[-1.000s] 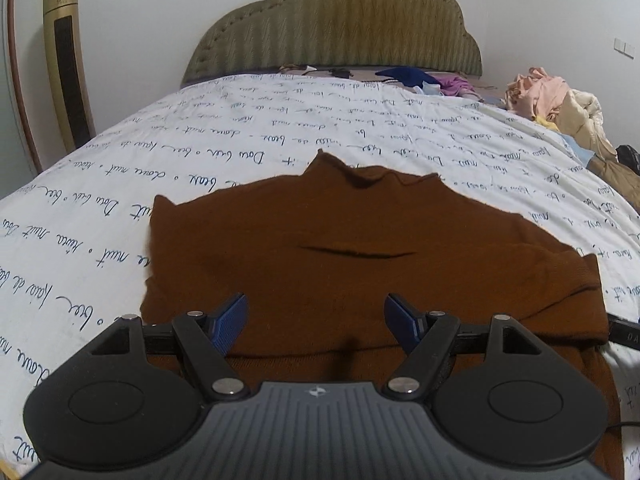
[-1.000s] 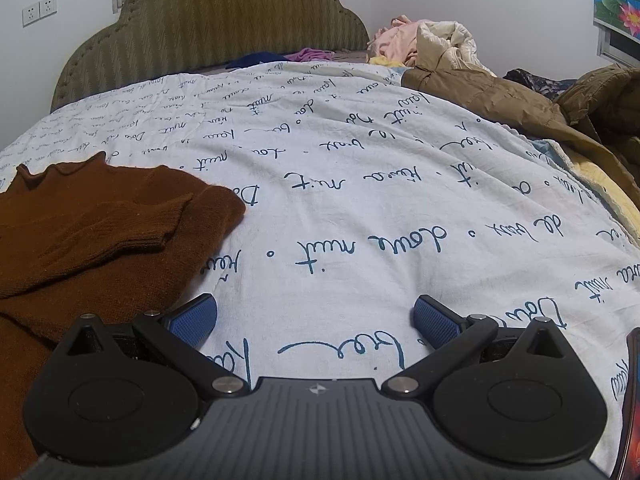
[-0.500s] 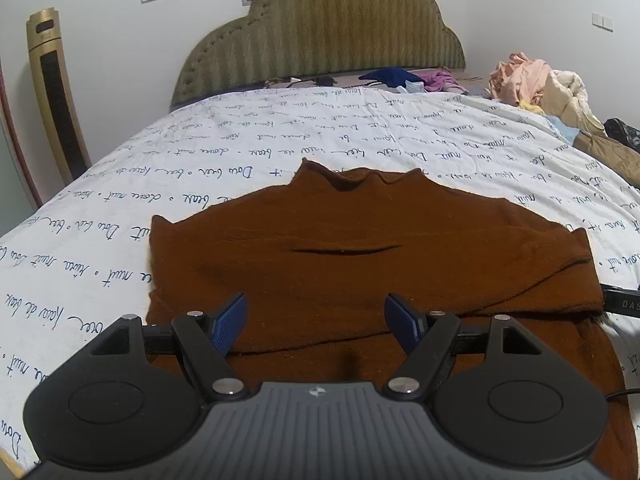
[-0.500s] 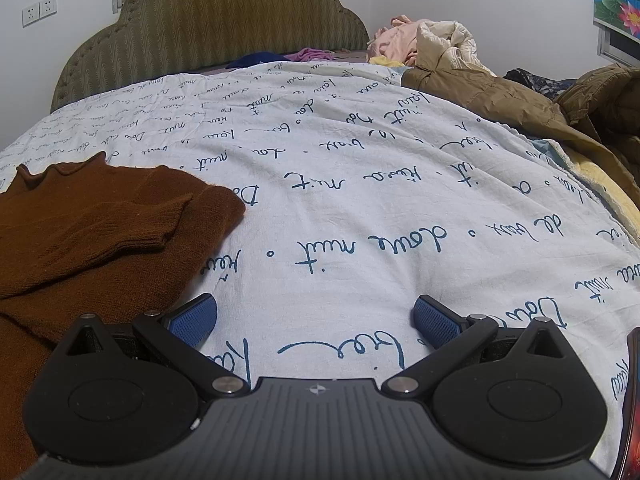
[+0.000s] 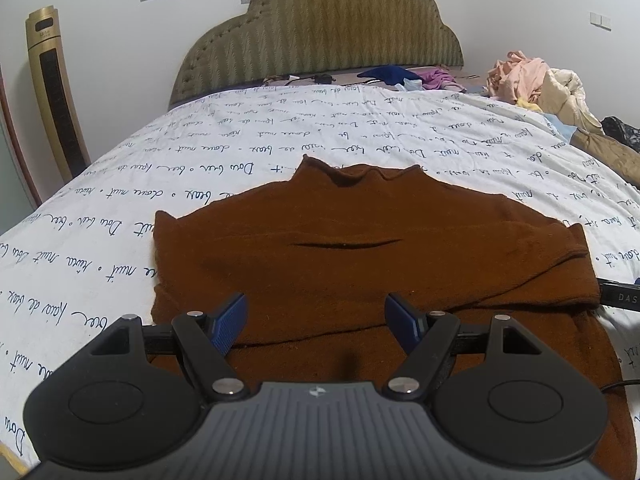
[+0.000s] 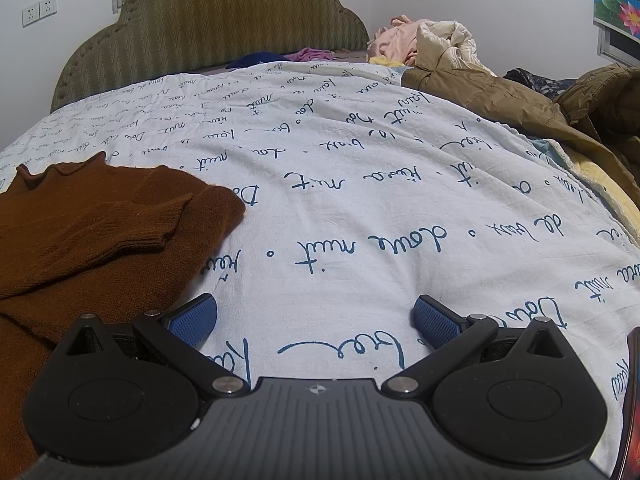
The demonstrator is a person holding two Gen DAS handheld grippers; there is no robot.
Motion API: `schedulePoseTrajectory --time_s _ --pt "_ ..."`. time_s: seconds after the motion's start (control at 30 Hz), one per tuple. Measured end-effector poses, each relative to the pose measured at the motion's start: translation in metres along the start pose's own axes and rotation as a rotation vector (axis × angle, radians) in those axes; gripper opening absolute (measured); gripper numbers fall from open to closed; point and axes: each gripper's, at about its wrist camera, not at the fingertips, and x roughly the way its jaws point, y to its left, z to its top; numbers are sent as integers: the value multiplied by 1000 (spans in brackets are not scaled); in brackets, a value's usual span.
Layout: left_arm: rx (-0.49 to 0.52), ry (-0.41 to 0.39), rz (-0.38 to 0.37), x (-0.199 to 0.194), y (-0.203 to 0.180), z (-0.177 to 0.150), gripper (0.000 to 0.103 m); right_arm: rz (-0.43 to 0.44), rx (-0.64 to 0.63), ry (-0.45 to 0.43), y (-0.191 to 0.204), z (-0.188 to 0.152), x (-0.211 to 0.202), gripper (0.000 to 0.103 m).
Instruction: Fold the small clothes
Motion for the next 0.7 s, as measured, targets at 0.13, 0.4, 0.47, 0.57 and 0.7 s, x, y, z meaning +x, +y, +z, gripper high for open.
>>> schedulePoseTrajectory --time_s 0.13,0.4,0.47,0.57,0.7 --pt "0 -1 1 0 0 0 76 0 0 0 0 0 0 103" --pt "8 -10 0 -4 1 0 76 0 0 0 0 0 0 103" --pt "5 -11 -1 -5 1 0 76 -1 0 0 0 0 0 103" --pt "4 -8 -1 -5 2 -1 76 -1 1 0 0 0 0 103" --pt "9 -4 1 -5 1 -1 76 -1 1 0 0 0 0 103"
